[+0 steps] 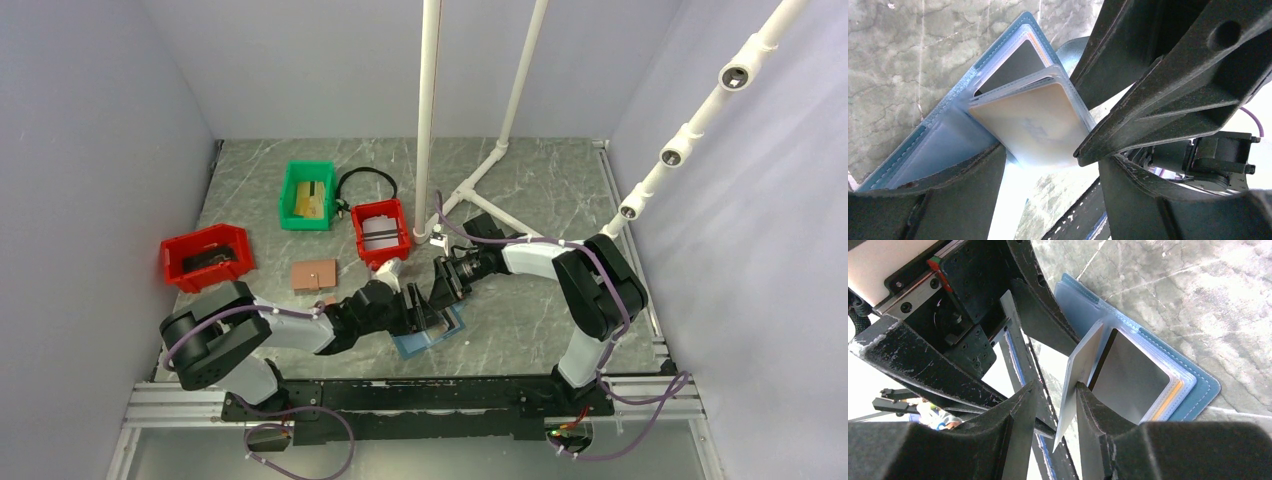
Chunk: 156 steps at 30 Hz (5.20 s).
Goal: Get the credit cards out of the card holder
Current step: Remove the credit card from the card holder.
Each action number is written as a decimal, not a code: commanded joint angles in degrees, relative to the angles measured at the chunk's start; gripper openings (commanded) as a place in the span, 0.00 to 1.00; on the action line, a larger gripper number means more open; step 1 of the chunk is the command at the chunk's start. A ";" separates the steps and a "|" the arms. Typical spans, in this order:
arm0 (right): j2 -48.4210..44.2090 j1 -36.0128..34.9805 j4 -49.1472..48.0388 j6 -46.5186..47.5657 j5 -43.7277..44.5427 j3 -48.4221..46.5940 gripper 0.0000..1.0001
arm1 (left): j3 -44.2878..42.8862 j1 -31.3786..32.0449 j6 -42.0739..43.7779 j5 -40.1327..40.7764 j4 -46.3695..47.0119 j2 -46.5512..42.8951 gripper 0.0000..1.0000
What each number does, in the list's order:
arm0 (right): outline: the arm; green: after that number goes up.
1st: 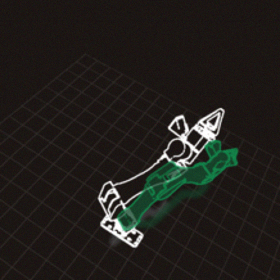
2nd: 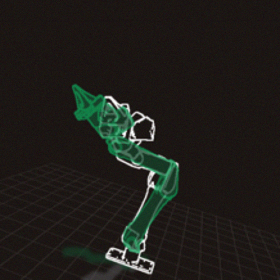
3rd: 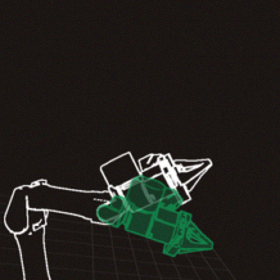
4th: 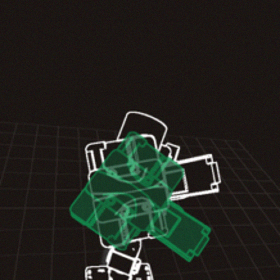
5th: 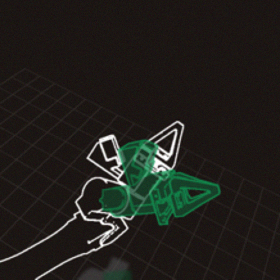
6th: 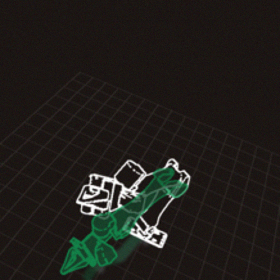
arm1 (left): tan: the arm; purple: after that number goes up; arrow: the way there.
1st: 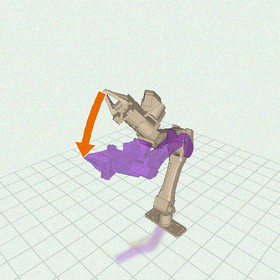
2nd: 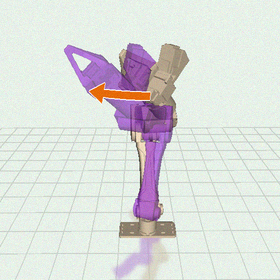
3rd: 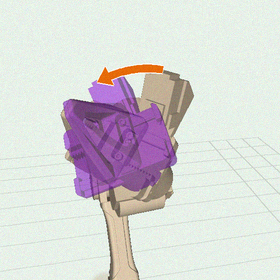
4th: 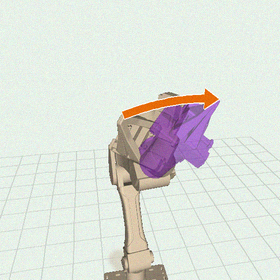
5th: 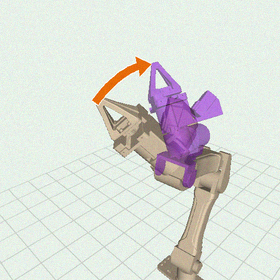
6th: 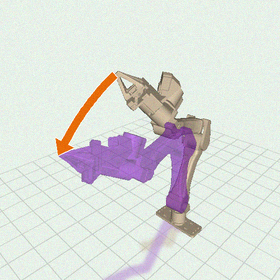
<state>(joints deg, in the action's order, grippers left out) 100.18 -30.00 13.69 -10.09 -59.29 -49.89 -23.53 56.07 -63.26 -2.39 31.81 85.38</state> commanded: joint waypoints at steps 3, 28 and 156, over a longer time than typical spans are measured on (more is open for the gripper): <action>-1.34 -0.74 1.75 0.73 -4.39 -2.08 0.37 | 2.36 -1.05 -2.21 2.26 -0.08 0.80 0.67; -2.31 -0.76 5.30 4.81 -1.49 -3.25 0.32 | 7.96 -3.48 -3.18 2.22 3.56 -2.17 0.43; -11.75 -2.99 7.08 17.56 17.99 -2.46 0.43 | 10.79 -9.14 -11.97 -7.58 25.90 6.26 0.16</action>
<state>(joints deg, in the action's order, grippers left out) 91.74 -32.84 22.44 5.13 -42.30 -52.66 -13.30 47.07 -74.87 -8.32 53.84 90.24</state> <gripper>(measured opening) 0.424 0.573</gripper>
